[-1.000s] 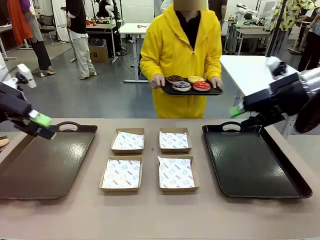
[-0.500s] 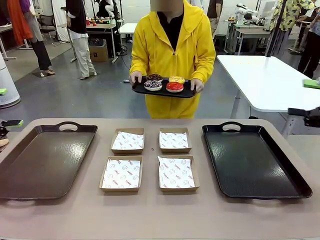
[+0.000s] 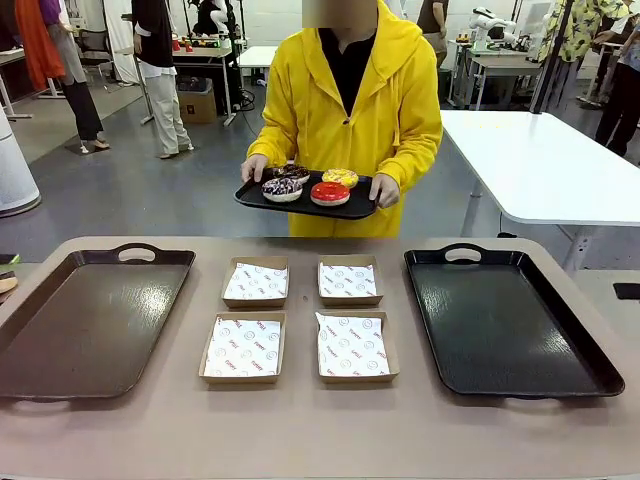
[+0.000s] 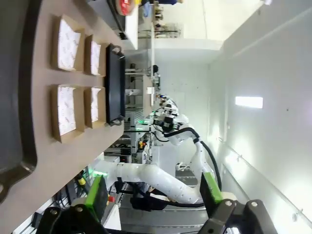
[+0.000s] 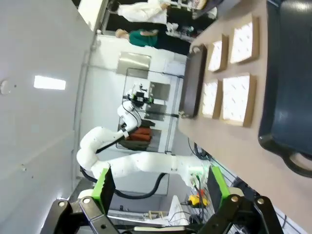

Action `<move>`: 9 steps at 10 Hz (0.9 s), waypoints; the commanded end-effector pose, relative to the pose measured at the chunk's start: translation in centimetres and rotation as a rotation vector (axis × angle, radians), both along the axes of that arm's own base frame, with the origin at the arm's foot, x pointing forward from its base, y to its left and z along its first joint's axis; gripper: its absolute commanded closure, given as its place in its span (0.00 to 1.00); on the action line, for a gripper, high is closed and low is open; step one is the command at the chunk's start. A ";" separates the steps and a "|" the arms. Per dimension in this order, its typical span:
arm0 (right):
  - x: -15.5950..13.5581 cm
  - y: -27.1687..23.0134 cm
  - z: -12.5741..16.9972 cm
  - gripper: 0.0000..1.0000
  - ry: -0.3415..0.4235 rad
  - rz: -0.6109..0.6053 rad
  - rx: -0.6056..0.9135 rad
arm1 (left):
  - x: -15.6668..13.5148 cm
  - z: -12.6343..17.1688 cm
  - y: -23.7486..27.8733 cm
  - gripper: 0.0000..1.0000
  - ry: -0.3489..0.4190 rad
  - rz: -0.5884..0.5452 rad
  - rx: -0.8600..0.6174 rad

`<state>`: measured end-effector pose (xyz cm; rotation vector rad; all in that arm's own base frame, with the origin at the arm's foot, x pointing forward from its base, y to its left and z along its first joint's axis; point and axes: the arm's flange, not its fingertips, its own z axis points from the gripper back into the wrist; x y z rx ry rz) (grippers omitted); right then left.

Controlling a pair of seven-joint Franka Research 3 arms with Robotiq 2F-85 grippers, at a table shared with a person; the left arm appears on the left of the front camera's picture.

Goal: Individually package the donuts and arrange them on the tray.
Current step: Pick up one Paper togo box.

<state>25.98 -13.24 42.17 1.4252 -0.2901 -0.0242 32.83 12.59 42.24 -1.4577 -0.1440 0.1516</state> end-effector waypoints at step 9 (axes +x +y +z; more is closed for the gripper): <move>0.1 0.8 -0.2 0.00 0.019 0.036 -0.034 | -0.2 -0.6 0.6 0.00 0.053 -0.008 0.089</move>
